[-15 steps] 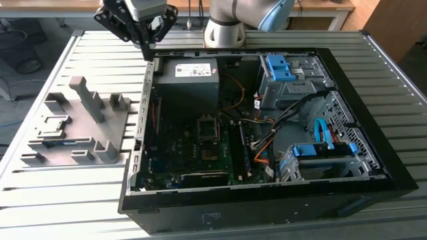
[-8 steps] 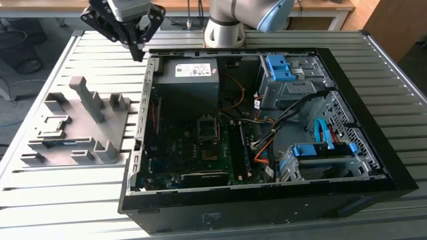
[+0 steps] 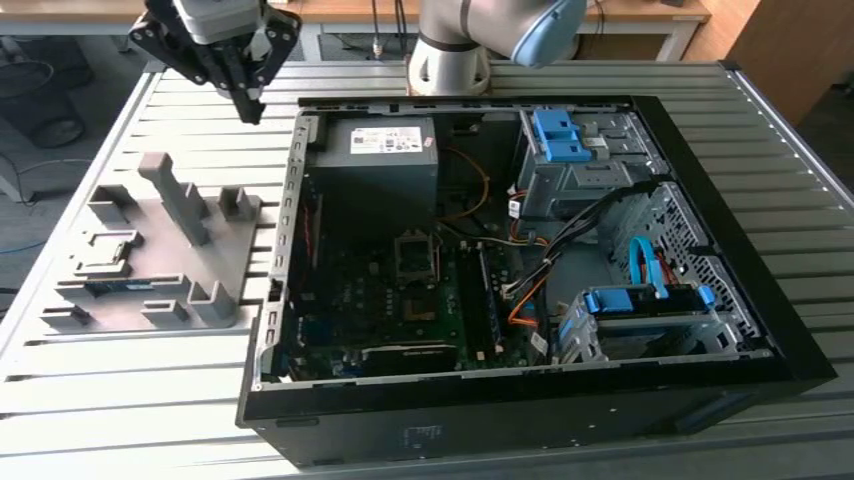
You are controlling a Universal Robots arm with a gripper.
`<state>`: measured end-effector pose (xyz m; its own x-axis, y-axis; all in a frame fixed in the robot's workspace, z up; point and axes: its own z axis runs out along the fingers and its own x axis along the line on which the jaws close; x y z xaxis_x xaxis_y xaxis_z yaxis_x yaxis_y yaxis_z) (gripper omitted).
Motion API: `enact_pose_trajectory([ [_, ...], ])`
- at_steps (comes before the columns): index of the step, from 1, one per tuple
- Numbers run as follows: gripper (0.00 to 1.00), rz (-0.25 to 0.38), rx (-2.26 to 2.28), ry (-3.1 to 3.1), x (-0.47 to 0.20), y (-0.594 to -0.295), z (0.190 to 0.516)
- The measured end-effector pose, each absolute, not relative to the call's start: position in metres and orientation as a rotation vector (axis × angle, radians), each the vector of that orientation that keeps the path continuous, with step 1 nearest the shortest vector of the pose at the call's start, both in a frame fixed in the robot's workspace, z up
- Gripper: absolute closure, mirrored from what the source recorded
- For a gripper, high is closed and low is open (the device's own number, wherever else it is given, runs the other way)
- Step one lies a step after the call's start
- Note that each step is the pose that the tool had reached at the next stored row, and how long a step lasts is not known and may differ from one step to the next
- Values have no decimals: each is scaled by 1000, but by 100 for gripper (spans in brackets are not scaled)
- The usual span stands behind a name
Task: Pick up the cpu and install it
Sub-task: 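Reach for the cpu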
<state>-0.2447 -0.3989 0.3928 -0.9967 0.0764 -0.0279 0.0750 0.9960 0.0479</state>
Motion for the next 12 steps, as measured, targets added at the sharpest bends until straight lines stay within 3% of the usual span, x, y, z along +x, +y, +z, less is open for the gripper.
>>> enact_pose_trajectory([
  [12,90,73,118,3109,-273,-399,392],
])
